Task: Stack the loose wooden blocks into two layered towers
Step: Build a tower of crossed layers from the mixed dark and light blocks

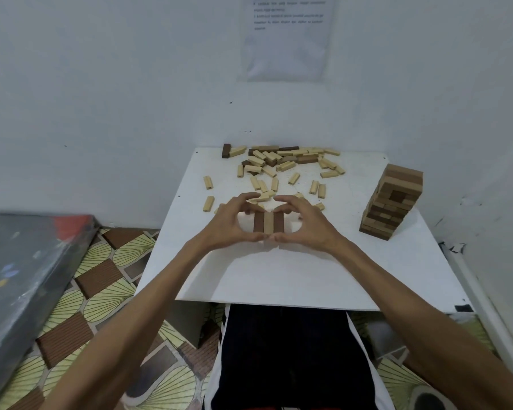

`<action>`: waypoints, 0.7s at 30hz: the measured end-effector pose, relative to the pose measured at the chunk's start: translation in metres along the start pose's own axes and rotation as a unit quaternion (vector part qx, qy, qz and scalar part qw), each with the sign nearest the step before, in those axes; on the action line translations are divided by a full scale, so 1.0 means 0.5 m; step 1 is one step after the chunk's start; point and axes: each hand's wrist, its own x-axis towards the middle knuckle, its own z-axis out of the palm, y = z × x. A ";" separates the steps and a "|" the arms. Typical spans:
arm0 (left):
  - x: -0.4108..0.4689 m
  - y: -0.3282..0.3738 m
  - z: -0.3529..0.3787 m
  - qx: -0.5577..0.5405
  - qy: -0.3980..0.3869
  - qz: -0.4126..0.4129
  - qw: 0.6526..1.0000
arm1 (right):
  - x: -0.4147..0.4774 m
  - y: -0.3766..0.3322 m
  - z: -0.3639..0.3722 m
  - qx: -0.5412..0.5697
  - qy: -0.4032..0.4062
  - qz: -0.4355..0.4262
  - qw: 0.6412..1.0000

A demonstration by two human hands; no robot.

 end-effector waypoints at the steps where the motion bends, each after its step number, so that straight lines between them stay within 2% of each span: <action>1: 0.011 0.012 -0.006 0.005 -0.002 0.003 1.000 | 0.002 -0.006 -0.012 0.002 0.003 0.001 1.000; 11: 0.124 0.137 -0.028 0.002 -0.037 0.064 0.997 | -0.007 -0.055 -0.153 -0.027 0.074 0.012 0.997; 21: 0.246 0.267 0.013 -0.015 -0.077 0.116 0.990 | -0.060 -0.069 -0.307 -0.076 0.151 0.040 0.985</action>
